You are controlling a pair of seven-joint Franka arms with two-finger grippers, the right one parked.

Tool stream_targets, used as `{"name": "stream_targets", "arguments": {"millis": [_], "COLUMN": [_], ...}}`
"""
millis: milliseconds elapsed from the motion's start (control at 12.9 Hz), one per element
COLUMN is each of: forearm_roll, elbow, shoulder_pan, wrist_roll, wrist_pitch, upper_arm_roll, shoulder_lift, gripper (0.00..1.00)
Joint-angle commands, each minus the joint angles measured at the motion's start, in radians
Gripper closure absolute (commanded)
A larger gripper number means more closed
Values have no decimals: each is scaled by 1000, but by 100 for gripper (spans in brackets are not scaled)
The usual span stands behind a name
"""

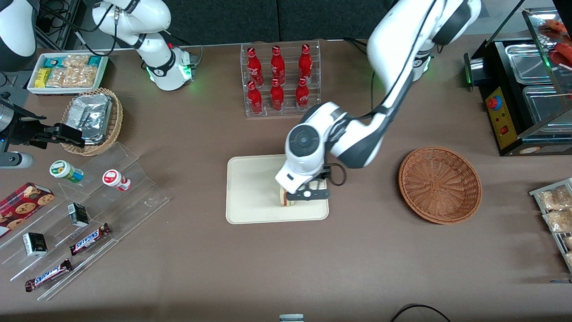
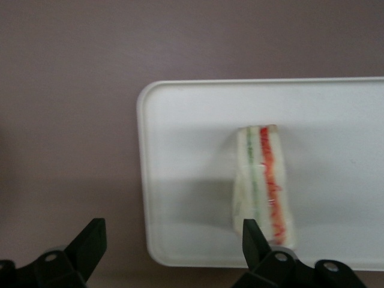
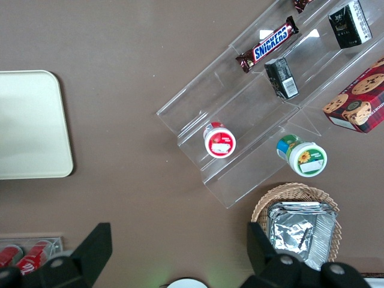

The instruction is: Place sandwich from basket to tray

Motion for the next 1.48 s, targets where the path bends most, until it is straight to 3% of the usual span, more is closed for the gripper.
{"name": "stream_targets", "arguments": {"millis": [0, 388, 544, 699, 1087, 1398], "forearm_roll": [-1, -15, -75, -87, -162, -159], "elbow": [-270, -589, -707, -769, -728, -529], "shoulder_pan": [101, 299, 393, 488, 658, 668], "wrist_roll": [104, 361, 515, 618, 781, 781], "wrist_pitch": [19, 51, 97, 104, -20, -234], "upper_arm_roll": [-8, -8, -6, -6, -2, -2], "shoulder_lift": [-221, -497, -608, -692, -825, -820], "gripper": [0, 0, 0, 0, 0, 0]}}
